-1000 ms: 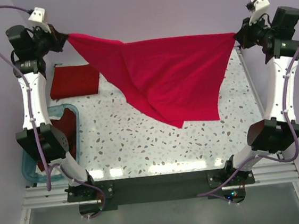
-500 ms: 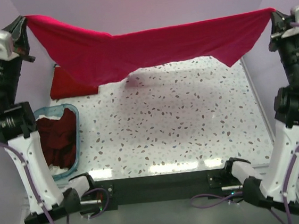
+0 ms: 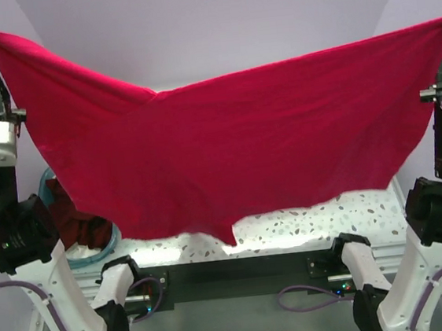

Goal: Fold and stack the t-shirts
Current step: Flatten the tshirt out, then fold the tshirt

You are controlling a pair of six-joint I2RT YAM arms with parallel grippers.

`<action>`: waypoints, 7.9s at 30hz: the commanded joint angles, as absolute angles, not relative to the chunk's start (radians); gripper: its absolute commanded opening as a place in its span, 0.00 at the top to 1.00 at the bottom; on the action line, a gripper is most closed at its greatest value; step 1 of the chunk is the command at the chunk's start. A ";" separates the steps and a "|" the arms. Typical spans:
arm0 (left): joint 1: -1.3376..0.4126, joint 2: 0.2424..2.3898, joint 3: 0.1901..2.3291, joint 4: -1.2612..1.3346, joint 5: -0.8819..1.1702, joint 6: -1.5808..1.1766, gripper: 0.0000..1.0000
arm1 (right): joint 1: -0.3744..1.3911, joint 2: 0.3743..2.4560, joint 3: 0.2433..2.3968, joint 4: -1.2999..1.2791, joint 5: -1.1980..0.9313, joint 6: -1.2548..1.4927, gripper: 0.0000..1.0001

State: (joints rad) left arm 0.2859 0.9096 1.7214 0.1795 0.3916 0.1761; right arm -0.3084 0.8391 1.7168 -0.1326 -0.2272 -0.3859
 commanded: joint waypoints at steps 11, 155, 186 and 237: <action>0.123 1.210 1.453 -0.115 0.704 0.141 1.00 | -0.313 0.988 1.277 -0.330 -0.606 -0.661 1.00; -0.072 1.737 1.345 -0.074 0.621 0.448 1.00 | -0.287 2.100 1.911 -0.587 -0.489 -1.003 1.00; -0.071 1.486 1.167 -0.383 0.624 0.618 1.00 | -0.373 2.006 1.761 -0.749 -0.640 -1.373 1.00; -0.172 1.494 1.034 -0.522 0.520 0.722 1.00 | -0.390 1.876 1.488 -0.937 -0.462 -1.769 1.00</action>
State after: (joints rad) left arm -0.1711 1.5211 1.0191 -0.4923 0.4950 0.6792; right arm -0.3782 1.9179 1.4960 -0.9115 -0.4660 -1.7367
